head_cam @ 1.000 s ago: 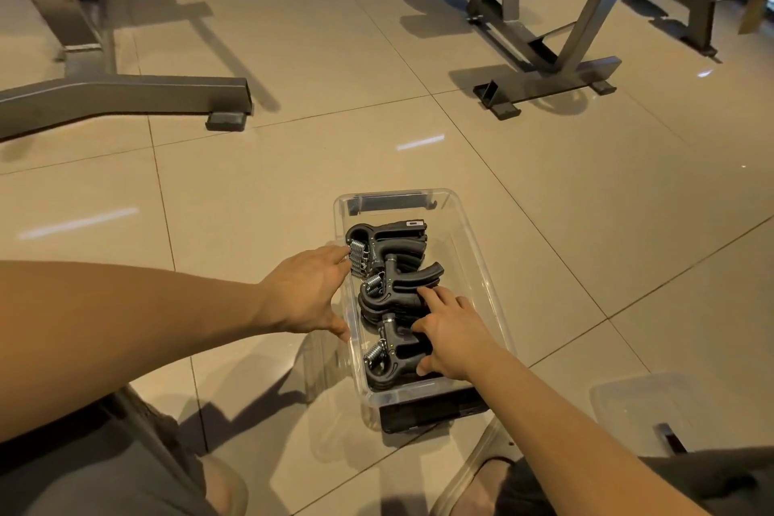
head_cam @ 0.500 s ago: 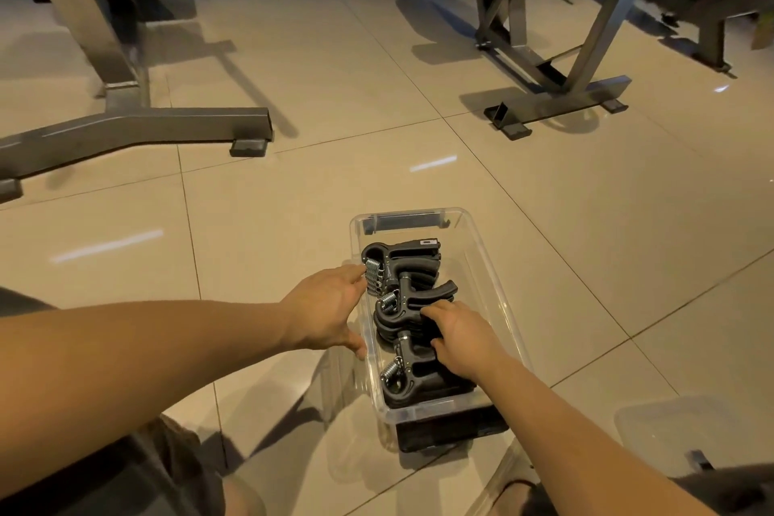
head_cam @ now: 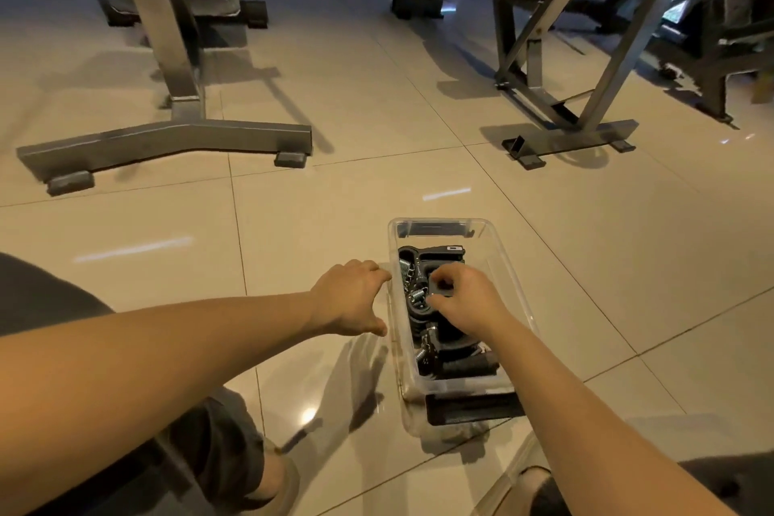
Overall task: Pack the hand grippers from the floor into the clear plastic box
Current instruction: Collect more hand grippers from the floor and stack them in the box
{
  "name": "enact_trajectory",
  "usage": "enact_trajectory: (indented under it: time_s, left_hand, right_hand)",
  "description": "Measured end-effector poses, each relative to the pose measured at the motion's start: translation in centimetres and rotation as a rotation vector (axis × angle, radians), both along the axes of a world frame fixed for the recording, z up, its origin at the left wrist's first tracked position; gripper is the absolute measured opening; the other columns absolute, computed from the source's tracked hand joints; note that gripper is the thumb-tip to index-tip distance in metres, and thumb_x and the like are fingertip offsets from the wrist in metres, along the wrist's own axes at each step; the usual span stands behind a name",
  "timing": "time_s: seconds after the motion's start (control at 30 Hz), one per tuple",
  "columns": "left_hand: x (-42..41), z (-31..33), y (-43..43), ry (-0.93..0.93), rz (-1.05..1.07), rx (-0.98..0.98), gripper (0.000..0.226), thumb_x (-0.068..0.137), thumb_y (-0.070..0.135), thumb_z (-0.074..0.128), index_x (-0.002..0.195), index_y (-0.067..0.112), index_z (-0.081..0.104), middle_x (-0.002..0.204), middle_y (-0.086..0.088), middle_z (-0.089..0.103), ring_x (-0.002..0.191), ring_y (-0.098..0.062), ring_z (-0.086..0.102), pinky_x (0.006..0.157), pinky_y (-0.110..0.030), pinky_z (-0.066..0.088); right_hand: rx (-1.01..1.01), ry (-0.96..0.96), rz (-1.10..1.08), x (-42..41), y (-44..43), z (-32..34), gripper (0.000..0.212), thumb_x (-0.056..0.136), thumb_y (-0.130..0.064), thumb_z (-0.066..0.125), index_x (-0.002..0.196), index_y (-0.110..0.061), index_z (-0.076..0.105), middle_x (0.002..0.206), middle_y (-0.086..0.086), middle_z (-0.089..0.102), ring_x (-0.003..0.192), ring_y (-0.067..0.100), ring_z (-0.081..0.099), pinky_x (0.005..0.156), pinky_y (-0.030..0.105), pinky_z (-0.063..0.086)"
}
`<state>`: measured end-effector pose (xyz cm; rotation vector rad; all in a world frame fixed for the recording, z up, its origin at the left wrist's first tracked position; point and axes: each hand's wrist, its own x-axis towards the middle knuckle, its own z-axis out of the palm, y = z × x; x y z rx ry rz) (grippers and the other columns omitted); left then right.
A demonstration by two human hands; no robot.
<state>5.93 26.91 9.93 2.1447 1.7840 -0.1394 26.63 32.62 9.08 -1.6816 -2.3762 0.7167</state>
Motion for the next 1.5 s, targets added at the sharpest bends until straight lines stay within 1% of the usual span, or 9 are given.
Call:
enact_trajectory:
  time_s: [0.1,0.2,0.27,0.37,0.5,0.7,0.83,1.17,1.5]
  left_hand:
    - [-1.9,2.1,-2.0,-0.068,0.108,-0.042,0.089,0.082,0.054,0.076,0.154,0.02,0.035,0.151,-0.006,0.049,0.134,-0.028,0.049,0.105,-0.042,0.046]
    - [-4.5,4.6,-4.4,-0.142,0.196,-0.061,0.079,0.085,0.05,0.075,0.15,0.018,0.043,0.149,-0.003,0.051,0.131,-0.025,0.052,0.103,-0.039,0.048]
    - [-6.5,6.5,-6.5,-0.203,0.261,-0.037,0.07,0.085,0.049,0.076,0.142,0.017,0.053,0.14,-0.002,0.058,0.118,-0.022,0.059,0.097,-0.035,0.051]
    - [-9.9,9.1,-10.6,-0.251,0.335,0.014,0.061,0.086,0.047,0.076,0.135,0.016,0.059,0.13,-0.002,0.064,0.099,-0.017,0.058,0.091,-0.032,0.053]
    - [-15.7,12.2,-17.9,-0.231,0.448,0.086,0.057,0.085,0.048,0.076,0.132,0.017,0.061,0.125,-0.002,0.066,0.098,-0.017,0.063,0.091,-0.035,0.057]
    - [-23.0,18.5,-31.0,-0.19,0.643,0.231,0.052,0.085,0.045,0.077,0.127,0.016,0.064,0.12,0.0,0.067,0.093,-0.014,0.063,0.079,-0.028,0.055]
    - [-27.8,21.2,-39.4,-0.142,0.777,0.268,0.049,0.084,0.043,0.078,0.124,0.018,0.064,0.117,0.006,0.065,0.091,-0.013,0.062,0.074,-0.026,0.051]
    - [-39.1,22.6,-59.8,-0.006,1.184,0.316,0.05,0.084,0.049,0.076,0.124,0.022,0.063,0.115,0.003,0.068,0.094,-0.014,0.063,0.078,-0.028,0.054]
    - [-48.7,21.0,-79.4,-0.028,1.532,0.293,0.041,0.082,0.053,0.076,0.111,0.025,0.067,0.1,0.01,0.065,0.089,-0.01,0.065,0.084,-0.039,0.059]
  right_hand:
    - [-0.011,0.131,0.004,-1.7,-1.4,3.6,0.037,0.087,-0.027,0.075,0.121,-0.014,0.069,0.115,0.0,0.071,0.107,0.018,0.065,0.095,0.037,0.054]
    - [0.023,0.16,0.062,-3.9,-3.8,7.2,0.036,0.087,-0.027,0.075,0.12,-0.012,0.069,0.113,-0.001,0.071,0.103,0.015,0.064,0.093,0.033,0.053]
    - [0.032,0.132,0.122,-5.9,-5.9,9.2,0.037,0.088,-0.025,0.076,0.122,-0.012,0.068,0.114,-0.001,0.07,0.102,0.013,0.064,0.092,0.029,0.052]
    - [0.052,0.078,0.204,-9.4,-9.3,11.9,0.037,0.088,-0.026,0.075,0.122,-0.015,0.068,0.114,0.0,0.072,0.103,0.014,0.066,0.095,0.034,0.055]
    - [0.09,0.045,0.363,-15.7,-14.6,15.3,0.037,0.09,-0.027,0.074,0.124,-0.015,0.066,0.116,0.001,0.07,0.103,0.015,0.065,0.094,0.036,0.056]
    - [0.166,0.123,0.555,-25.9,-24.2,19.2,0.036,0.089,-0.027,0.076,0.122,-0.018,0.066,0.117,0.0,0.069,0.1,0.014,0.066,0.09,0.032,0.058]
    - [0.171,0.144,0.726,-33.2,-30.2,20.9,0.036,0.088,-0.028,0.076,0.122,-0.019,0.066,0.117,0.0,0.069,0.101,0.014,0.065,0.091,0.036,0.058]
    - [0.174,0.177,1.101,-52.6,-45.1,23.1,0.033,0.09,-0.031,0.074,0.12,-0.017,0.067,0.114,0.002,0.07,0.098,0.017,0.066,0.09,0.036,0.057]
    - [0.102,0.211,1.328,-69.3,-60.8,21.8,0.033,0.094,-0.031,0.069,0.122,-0.014,0.066,0.117,0.005,0.068,0.1,0.018,0.064,0.082,0.03,0.052]
